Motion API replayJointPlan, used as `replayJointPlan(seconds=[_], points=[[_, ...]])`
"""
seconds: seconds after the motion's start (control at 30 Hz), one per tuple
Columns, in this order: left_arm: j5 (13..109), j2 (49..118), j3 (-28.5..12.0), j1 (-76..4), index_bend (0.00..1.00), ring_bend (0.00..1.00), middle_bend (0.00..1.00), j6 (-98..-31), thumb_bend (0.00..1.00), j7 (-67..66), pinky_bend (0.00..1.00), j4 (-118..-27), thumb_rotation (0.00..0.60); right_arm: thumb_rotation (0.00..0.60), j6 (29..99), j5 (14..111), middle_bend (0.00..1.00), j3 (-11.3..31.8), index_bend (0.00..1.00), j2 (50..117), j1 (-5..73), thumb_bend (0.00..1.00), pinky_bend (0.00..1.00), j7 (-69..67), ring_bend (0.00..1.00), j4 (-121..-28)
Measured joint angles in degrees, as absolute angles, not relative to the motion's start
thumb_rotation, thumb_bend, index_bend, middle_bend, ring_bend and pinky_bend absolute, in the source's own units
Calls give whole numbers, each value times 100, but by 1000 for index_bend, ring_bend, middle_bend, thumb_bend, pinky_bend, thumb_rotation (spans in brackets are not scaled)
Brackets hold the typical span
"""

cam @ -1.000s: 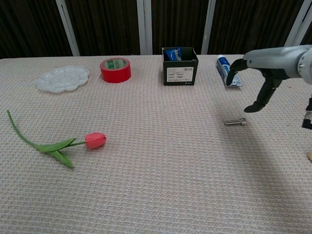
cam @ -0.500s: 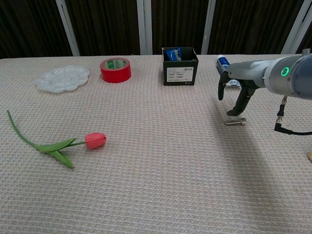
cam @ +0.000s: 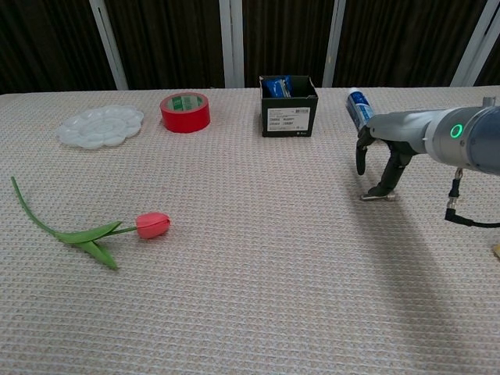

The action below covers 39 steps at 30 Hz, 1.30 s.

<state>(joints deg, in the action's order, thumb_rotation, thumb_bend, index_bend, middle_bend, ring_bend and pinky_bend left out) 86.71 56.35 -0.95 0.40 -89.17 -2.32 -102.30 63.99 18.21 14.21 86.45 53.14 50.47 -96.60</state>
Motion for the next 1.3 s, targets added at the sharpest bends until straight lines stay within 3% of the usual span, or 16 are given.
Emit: replayJointPlan(seconds=[1.3], points=[[8667, 5636, -112, 48, 248, 0, 0, -8948, 251, -204, 0, -10217, 600, 600, 6228, 1555, 9, 1251, 530, 9115, 5497, 311, 19, 4923, 42, -8797]])
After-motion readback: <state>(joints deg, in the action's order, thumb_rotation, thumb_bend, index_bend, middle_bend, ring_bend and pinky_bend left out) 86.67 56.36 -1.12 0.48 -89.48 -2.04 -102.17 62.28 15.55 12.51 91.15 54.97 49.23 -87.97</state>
